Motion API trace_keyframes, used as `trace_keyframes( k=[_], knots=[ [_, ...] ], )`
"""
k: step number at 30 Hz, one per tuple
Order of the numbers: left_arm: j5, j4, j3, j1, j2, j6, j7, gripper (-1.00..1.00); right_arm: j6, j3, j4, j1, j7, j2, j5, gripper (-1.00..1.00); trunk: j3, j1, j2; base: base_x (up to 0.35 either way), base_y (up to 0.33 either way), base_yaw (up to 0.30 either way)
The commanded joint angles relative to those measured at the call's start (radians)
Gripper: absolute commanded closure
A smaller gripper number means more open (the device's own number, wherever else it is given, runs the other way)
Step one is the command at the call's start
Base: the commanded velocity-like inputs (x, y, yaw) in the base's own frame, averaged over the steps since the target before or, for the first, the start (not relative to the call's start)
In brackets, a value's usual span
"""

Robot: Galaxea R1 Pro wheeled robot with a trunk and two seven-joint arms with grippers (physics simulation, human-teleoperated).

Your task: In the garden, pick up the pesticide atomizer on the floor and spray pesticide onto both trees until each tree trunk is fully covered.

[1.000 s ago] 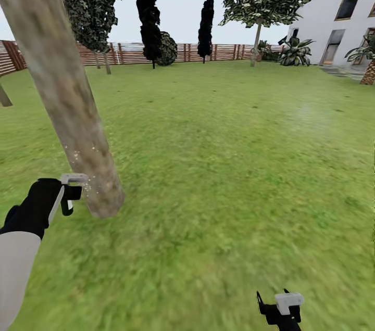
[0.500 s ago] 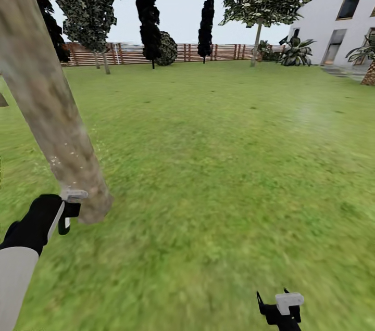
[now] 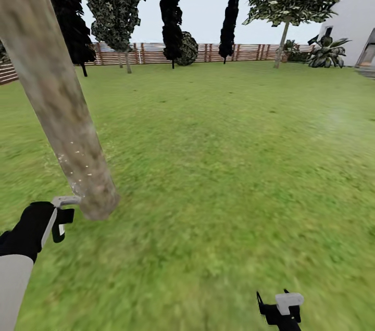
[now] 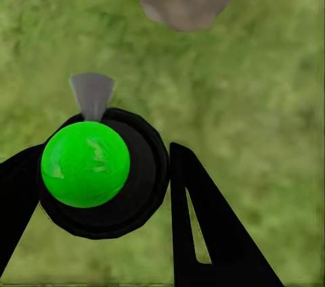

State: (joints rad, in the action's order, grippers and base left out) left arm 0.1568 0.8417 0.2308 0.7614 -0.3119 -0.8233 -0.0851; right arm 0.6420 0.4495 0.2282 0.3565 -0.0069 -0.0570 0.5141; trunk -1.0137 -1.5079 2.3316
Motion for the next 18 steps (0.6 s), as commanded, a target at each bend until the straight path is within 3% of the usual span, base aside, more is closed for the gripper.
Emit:
trace_keyframes(
  k=[1, 6, 9, 18],
  knots=[
    [0.010, 0.002, 0.004, -0.002, 0.000, -0.004, -0.009, 1.00, 0.004, 0.008, -0.001, 0.001, -0.001, 0.000, 0.010, -1.00, -0.001, 0.000, 0.000, 0.179, -0.237, 0.015],
    [0.010, 0.002, 0.000, -0.005, 0.003, -0.004, -0.008, 1.00, 0.004, 0.008, -0.001, 0.001, -0.001, 0.000, 0.010, -1.00, -0.001, 0.000, 0.000, 0.179, -0.237, 0.033],
    [0.010, 0.001, -0.001, -0.005, 0.017, -0.001, -0.008, 1.00, 0.004, 0.008, -0.001, 0.001, -0.001, 0.000, 0.010, -1.00, -0.001, 0.000, 0.000, 0.179, -0.237, 0.226],
    [0.011, 0.001, 0.000, -0.019, 0.019, 0.002, -0.008, 1.00, 0.004, 0.008, -0.001, 0.001, -0.001, 0.000, 0.010, -1.00, -0.001, 0.000, 0.000, 0.181, -0.235, 0.261]
  ],
)
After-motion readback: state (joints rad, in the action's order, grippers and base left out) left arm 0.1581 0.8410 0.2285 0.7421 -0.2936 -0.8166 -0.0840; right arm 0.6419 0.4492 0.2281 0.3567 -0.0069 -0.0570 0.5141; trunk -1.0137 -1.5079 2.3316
